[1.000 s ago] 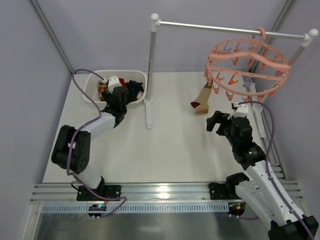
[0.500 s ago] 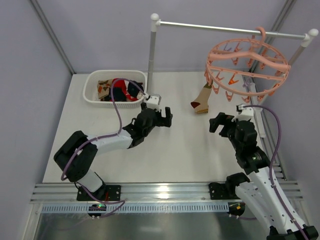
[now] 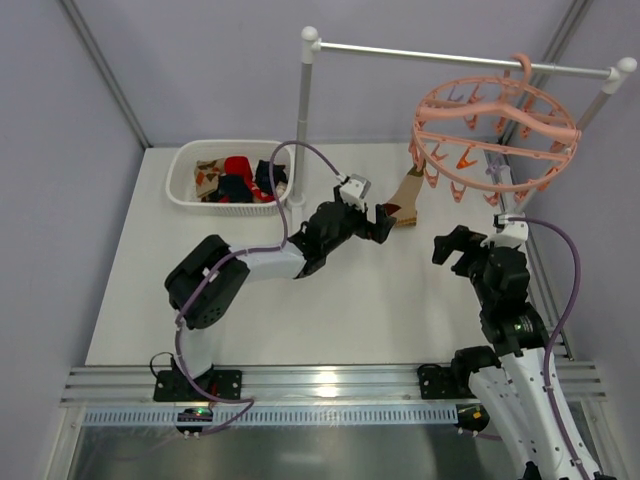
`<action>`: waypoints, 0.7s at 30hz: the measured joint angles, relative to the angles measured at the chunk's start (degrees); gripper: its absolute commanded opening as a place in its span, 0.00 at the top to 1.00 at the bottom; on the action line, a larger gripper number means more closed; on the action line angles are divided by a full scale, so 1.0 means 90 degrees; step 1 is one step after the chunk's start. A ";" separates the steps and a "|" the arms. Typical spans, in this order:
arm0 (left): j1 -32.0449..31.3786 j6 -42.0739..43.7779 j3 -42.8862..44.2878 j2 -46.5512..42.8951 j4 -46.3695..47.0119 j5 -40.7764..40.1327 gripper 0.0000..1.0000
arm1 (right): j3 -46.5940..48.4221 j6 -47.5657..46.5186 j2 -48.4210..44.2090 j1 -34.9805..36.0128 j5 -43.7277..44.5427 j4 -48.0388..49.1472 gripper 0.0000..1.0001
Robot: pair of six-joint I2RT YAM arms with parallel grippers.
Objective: Remove the socks clipped to the hanger
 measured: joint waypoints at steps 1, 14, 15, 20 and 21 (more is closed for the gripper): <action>0.0000 0.0046 0.0216 0.0134 0.0053 0.0104 0.00 | 0.0000 0.0000 -0.0041 -0.0034 -0.0007 -0.0005 0.00; 0.0039 0.0316 0.1894 0.1477 0.0435 0.0964 0.00 | 0.0005 -0.0010 0.0022 -0.0092 -0.0131 0.0117 0.00; 0.0044 0.0294 0.1897 0.1579 0.0437 0.1020 0.00 | 0.0005 -0.0010 0.0032 -0.0092 -0.0136 0.0129 0.00; 0.0046 0.0117 0.1897 0.2008 0.0476 0.1205 0.21 | 0.0005 -0.0017 0.0044 -0.0092 -0.0155 0.0172 0.00; 0.0046 0.0070 0.1899 0.2057 0.0476 0.1248 0.35 | 0.0005 -0.0019 0.0044 -0.0092 -0.0158 0.0175 0.00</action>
